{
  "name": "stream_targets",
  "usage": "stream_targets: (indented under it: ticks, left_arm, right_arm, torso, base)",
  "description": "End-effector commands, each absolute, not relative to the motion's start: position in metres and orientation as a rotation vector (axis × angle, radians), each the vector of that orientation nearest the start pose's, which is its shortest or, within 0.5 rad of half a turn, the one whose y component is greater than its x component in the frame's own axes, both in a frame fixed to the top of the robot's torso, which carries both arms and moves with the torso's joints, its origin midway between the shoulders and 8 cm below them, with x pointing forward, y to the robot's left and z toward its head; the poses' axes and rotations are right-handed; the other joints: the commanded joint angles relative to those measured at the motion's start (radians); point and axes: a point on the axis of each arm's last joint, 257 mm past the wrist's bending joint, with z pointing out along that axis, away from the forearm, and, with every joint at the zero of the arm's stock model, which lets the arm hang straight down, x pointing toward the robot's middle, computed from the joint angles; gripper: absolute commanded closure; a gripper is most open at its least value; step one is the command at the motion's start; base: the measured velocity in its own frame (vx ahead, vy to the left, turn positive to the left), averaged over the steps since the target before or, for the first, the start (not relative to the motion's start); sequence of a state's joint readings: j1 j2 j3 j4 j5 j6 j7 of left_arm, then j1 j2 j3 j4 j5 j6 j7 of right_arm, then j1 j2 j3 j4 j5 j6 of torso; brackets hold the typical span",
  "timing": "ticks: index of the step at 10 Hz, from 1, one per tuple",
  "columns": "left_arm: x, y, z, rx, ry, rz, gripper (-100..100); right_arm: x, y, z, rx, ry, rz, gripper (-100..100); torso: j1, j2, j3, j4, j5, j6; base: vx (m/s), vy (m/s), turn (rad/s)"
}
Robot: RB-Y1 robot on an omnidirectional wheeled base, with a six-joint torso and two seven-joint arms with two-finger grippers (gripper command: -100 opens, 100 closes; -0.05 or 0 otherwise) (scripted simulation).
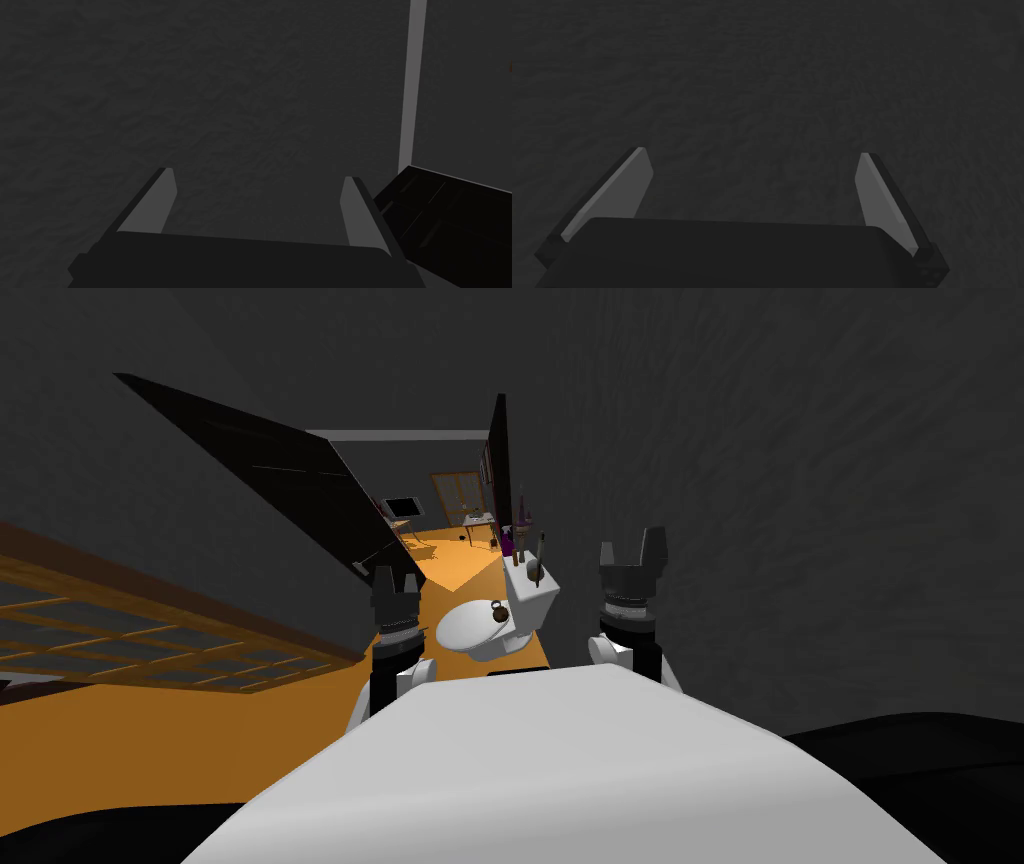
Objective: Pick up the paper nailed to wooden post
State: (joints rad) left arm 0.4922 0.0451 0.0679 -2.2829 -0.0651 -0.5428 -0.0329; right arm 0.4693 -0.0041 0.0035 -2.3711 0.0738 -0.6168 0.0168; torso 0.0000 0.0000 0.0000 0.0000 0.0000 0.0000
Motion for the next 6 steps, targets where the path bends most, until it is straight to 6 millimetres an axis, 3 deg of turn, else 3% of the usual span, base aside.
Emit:
stream_targets:
  ticks: [1,6]
  left_arm:
    - [0.335,0.285,0.037,-0.519,0.655,-1.18,0]
    - [0.335,0.285,0.037,-0.519,0.655,-1.18,0]
  right_arm:
    - [0.307,-0.253,0.086,0.396,0.539,1.285,-100]
    - [0.328,-0.269,0.051,0.382,0.714,1.135,-100]
  torso:
    - [0.0,0.0,0.0,0.0,0.0,0.0]
    - [0.005,0.001,0.001,0.0,0.001,0.0]
  base:
    - [-0.007,0.014,0.034]
    - [-0.023,0.065,0.062]
